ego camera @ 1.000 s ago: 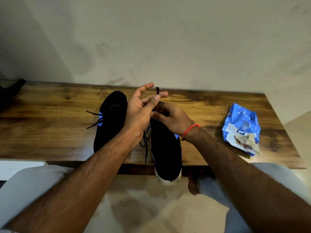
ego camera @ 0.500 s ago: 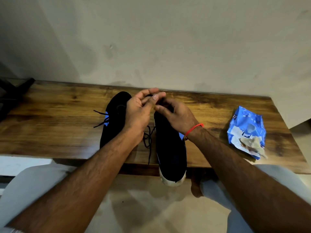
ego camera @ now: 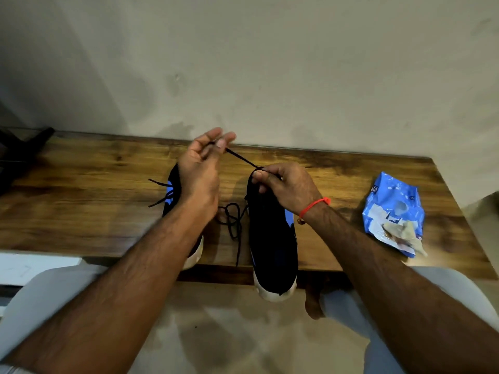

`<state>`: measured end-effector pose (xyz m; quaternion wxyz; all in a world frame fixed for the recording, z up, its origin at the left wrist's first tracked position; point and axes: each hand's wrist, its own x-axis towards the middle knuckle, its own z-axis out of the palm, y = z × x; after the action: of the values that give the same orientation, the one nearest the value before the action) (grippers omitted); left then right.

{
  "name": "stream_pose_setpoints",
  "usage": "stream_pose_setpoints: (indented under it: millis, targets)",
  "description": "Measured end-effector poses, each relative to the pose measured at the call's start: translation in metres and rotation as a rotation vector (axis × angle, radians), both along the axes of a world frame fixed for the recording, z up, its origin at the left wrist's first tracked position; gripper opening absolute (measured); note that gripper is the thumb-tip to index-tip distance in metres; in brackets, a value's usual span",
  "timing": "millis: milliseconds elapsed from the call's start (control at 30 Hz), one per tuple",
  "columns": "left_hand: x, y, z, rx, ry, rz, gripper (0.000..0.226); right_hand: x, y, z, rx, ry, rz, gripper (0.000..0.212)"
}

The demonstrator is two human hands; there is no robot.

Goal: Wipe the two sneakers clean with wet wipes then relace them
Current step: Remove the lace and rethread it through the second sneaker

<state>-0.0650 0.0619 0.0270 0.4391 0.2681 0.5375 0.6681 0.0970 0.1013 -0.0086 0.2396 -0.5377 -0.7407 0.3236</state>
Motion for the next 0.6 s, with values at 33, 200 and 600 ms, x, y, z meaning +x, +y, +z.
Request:
stream_pose_setpoints:
  millis: [33,200,600]
  targets:
    - [-0.007,0.003,0.001,-0.012,-0.051,0.066,0.020,0.005,0.004,0.001,-0.020,-0.064,-0.036,0.025]
    - [-0.041,0.015,-0.011,-0.036,-0.157,0.310,0.020,0.026,0.008,0.006,-0.060,-0.373,-0.207,0.022]
    - [-0.066,0.018,-0.011,-0.002,-0.190,0.500,0.023,0.044,0.015,0.010,-0.059,-0.498,-0.330,0.021]
